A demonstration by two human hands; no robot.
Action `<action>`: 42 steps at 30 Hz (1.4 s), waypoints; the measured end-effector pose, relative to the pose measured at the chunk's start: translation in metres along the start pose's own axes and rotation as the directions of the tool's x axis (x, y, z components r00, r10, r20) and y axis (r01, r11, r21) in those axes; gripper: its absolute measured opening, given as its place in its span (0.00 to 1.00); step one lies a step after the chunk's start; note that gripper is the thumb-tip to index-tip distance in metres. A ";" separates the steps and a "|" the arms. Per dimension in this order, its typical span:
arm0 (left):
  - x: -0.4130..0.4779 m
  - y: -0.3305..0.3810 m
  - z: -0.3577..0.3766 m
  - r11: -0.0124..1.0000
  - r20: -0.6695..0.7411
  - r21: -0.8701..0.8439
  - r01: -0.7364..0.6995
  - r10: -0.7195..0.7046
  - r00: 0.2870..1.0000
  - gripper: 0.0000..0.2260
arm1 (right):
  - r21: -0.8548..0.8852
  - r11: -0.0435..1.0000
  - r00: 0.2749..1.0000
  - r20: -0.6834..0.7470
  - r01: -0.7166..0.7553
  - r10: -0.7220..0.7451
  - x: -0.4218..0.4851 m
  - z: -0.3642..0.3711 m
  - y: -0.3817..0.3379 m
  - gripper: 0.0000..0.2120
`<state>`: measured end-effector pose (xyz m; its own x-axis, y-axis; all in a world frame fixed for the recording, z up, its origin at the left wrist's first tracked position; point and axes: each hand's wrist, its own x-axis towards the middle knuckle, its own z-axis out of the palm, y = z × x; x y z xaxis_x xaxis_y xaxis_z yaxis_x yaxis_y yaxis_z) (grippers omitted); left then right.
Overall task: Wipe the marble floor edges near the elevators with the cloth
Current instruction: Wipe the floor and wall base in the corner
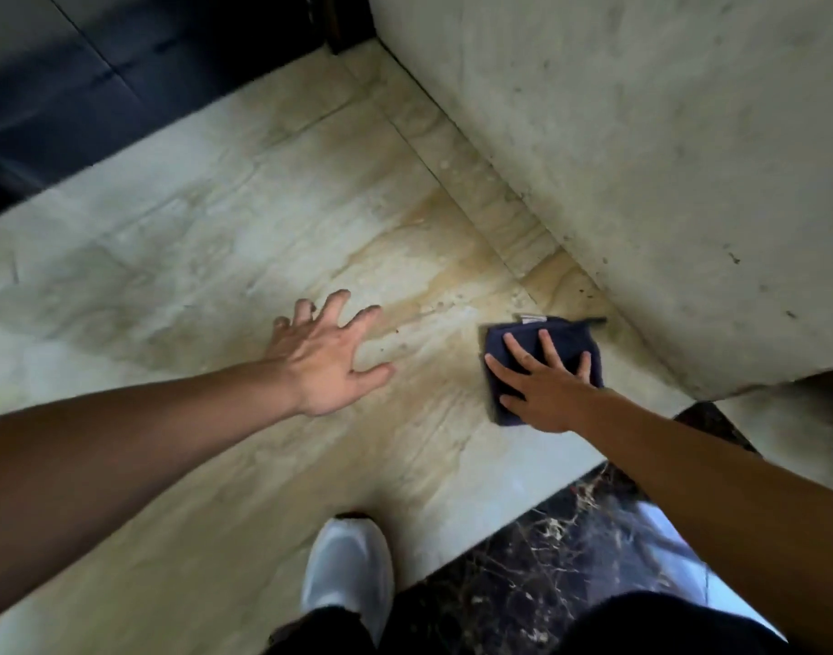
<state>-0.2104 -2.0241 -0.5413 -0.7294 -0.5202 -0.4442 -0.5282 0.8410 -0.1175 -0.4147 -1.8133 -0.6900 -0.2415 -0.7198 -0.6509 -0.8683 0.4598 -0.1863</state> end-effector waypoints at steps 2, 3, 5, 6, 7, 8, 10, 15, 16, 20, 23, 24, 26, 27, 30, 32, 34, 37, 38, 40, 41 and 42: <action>0.015 -0.005 -0.004 1.000 -0.015 -0.001 0.017 -0.017 1.000 0.40 | 0.034 0.999 1.000 0.008 -0.008 0.007 0.001 -0.011 -0.001 0.30; 0.024 -0.006 -0.004 1.000 -0.033 -0.009 0.017 -0.017 0.999 0.39 | 0.021 1.000 0.999 0.036 -0.007 0.006 0.002 -0.016 0.000 0.29; 0.052 -0.003 -0.003 0.998 -0.061 -0.051 0.021 -0.024 0.998 0.38 | -0.051 0.999 0.995 0.099 0.012 -0.006 0.004 -0.029 0.008 0.29; 0.063 -0.001 -0.002 0.997 -0.067 -0.066 0.025 -0.029 0.997 0.37 | -0.066 0.997 0.994 0.111 0.029 -0.022 0.005 -0.033 0.009 0.30; 0.078 0.001 -0.002 0.997 -0.070 -0.077 0.019 -0.025 0.997 0.37 | -0.073 0.996 0.993 0.116 0.043 -0.035 0.005 -0.037 0.011 0.30; 0.089 0.003 -0.001 0.996 -0.069 -0.084 0.012 -0.018 0.997 0.38 | -0.076 0.995 0.992 0.118 0.059 -0.049 0.004 -0.039 0.012 0.30; 0.117 0.004 0.004 0.995 -0.084 -0.098 0.002 -0.010 0.996 0.41 | -0.080 0.994 0.989 0.131 0.079 -0.068 0.000 -0.039 0.017 0.33; 0.211 -0.016 0.020 0.988 -0.204 -0.153 0.002 -0.034 0.978 0.45 | -0.102 0.995 0.997 0.080 0.007 0.001 0.018 -0.055 0.038 0.37; 0.231 -0.023 0.023 0.984 -0.228 -0.175 0.012 -0.052 0.972 0.44 | -0.061 0.998 0.998 0.050 -0.033 0.036 0.029 -0.064 0.035 0.38; 0.289 -0.055 0.058 0.945 -0.267 -0.299 0.131 -0.215 0.939 0.41 | -0.002 0.993 0.993 0.003 -0.114 0.114 0.098 -0.107 0.024 0.40; 0.302 -0.060 0.090 0.933 -0.364 -0.334 0.133 -0.258 0.895 0.40 | -0.046 0.995 0.995 0.052 -0.084 0.086 0.141 -0.144 0.024 0.43; 0.303 -0.062 0.088 0.930 -0.340 -0.348 0.117 -0.242 0.909 0.40 | -0.088 0.993 0.991 0.098 -0.078 0.086 0.149 -0.157 0.024 0.44; 0.296 -0.062 0.076 0.919 -0.290 -0.383 0.097 -0.219 0.932 0.40 | -0.155 0.986 0.973 0.210 -0.063 0.095 0.151 -0.187 0.013 0.42; 0.293 -0.064 0.072 0.913 -0.262 -0.394 0.104 -0.220 0.940 0.40 | -0.174 0.983 0.959 0.265 -0.059 0.104 0.152 -0.204 0.003 0.40; 0.290 -0.061 0.067 0.915 -0.265 -0.387 0.111 -0.226 0.938 0.39 | -0.277 0.956 0.896 0.441 0.093 0.040 0.144 -0.250 -0.021 0.28; 0.289 -0.061 0.063 0.906 -0.211 -0.404 0.125 -0.225 0.951 0.39 | -0.253 0.953 0.876 0.482 0.164 -0.022 0.134 -0.272 -0.028 0.24; 0.289 -0.061 0.061 0.919 -0.233 -0.384 0.095 -0.196 0.953 0.40 | -0.211 0.969 0.884 0.468 0.124 -0.011 0.127 -0.279 -0.022 0.26; 0.290 -0.064 0.066 0.937 -0.357 -0.340 0.077 -0.205 0.912 0.40 | -0.132 0.991 0.917 0.391 -0.034 0.083 0.124 -0.240 -0.006 0.32; 0.291 -0.064 0.071 0.944 -0.389 -0.320 0.081 -0.209 0.897 0.40 | -0.072 0.990 0.945 0.296 -0.120 0.136 0.123 -0.214 -0.004 0.33; 0.299 -0.063 0.078 0.950 -0.374 -0.300 0.087 -0.201 0.905 0.39 | 0.086 0.964 0.968 0.041 -0.250 0.247 0.126 -0.158 -0.010 0.31; 0.302 -0.061 0.084 0.944 -0.331 -0.313 0.109 -0.216 0.919 0.39 | 0.134 0.949 0.953 -0.071 -0.284 0.295 0.127 -0.133 -0.015 0.30; 0.303 -0.060 0.085 0.936 -0.302 -0.325 0.133 -0.236 0.923 0.38 | 0.183 0.935 0.923 -0.187 -0.304 0.337 0.126 -0.117 -0.016 0.28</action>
<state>-0.3632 -2.2198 -0.7445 -0.6803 -0.7241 -0.1138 -0.7329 0.6698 0.1192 -0.4820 -1.9718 -0.6833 -0.5961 -0.6067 -0.5260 -0.6592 0.7438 -0.1109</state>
